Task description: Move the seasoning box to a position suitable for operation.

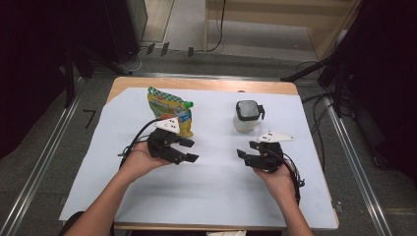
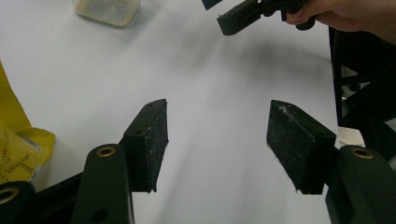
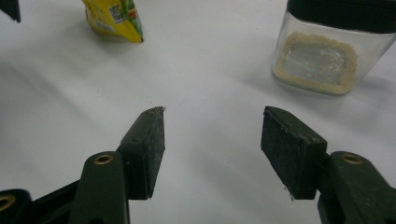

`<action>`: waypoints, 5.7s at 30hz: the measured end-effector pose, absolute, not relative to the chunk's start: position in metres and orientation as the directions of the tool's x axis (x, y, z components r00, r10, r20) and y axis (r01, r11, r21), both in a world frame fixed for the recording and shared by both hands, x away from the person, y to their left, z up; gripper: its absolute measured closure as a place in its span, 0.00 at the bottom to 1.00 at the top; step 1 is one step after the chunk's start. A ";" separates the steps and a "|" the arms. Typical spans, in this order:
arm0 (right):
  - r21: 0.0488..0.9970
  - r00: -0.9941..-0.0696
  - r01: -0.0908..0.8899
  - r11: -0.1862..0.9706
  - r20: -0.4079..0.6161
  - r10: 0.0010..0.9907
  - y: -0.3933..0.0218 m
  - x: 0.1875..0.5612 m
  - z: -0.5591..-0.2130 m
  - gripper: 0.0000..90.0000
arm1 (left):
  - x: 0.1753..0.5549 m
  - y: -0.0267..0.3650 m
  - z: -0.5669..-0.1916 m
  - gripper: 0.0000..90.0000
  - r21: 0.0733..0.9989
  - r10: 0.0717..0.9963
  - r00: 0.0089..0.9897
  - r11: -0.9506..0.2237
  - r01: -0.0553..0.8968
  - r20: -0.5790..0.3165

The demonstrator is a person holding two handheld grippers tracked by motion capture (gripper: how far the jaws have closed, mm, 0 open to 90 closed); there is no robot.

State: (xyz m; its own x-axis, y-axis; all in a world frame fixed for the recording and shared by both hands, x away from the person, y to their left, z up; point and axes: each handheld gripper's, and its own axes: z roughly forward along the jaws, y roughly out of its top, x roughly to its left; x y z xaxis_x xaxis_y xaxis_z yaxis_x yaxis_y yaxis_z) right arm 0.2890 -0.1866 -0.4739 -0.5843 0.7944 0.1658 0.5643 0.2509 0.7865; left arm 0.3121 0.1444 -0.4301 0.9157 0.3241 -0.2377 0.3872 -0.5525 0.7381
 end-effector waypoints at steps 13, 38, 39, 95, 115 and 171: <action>0.795 -0.450 0.590 0.140 0.180 0.874 -0.192 0.320 -0.472 0.33 | 0.312 0.143 -0.431 0.42 0.733 0.317 0.918 -0.562 0.383 -0.237; 0.823 -0.266 0.563 0.079 0.090 0.960 -0.166 0.394 -0.503 0.16 | 0.313 0.144 -0.431 0.41 0.735 0.315 0.917 -0.557 0.387 -0.244; 0.827 -0.261 0.557 0.077 0.087 0.961 -0.164 0.396 -0.504 0.16 | 0.314 0.144 -0.431 0.41 0.736 0.314 0.917 -0.555 0.388 -0.247; 0.862 -0.508 0.479 0.163 0.121 0.853 -0.159 0.305 -0.472 0.17 | 0.313 0.143 -0.435 0.39 0.739 0.340 0.906 -0.537 0.406 -0.251; 0.840 -0.654 0.473 0.265 0.134 0.744 -0.108 0.273 -0.492 0.18 | 0.314 0.146 -0.435 0.40 0.739 0.357 0.903 -0.537 0.406 -0.237; 0.799 -0.708 0.494 0.342 0.141 0.692 -0.176 0.251 -0.471 1.00 | 0.319 0.138 -0.449 0.96 0.670 0.332 0.873 -0.561 0.487 -0.356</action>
